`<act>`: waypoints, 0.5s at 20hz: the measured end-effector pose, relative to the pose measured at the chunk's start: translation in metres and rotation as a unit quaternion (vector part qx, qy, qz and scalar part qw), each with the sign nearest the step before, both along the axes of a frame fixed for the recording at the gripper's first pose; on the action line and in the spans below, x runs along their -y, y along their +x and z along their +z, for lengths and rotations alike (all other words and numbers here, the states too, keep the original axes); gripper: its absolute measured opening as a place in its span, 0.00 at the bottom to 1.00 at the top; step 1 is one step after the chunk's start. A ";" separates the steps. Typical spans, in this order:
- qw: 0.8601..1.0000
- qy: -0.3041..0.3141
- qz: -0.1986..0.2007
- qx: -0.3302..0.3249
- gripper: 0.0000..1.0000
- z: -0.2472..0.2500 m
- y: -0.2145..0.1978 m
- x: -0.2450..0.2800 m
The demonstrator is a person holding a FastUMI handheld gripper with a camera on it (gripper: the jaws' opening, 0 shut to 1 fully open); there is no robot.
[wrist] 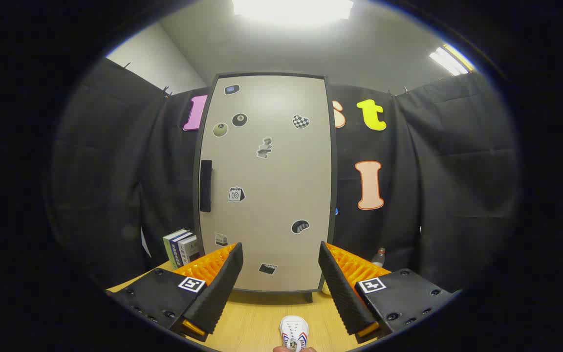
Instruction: Open the shoe cabinet door, grab the shoes and put them into the shoe cabinet, then close the shoe cabinet door.
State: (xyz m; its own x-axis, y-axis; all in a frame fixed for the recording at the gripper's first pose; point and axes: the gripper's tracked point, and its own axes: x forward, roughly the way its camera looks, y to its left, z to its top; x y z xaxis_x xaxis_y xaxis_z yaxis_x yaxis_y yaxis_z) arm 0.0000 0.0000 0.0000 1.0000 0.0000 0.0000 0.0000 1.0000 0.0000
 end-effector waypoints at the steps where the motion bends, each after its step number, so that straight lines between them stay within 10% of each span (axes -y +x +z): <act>1: 1.000 0.001 0.000 -0.001 0.97 -0.001 0.000 0.000; 10: 1.000 0.000 0.012 -0.004 0.97 -0.002 0.007 -0.010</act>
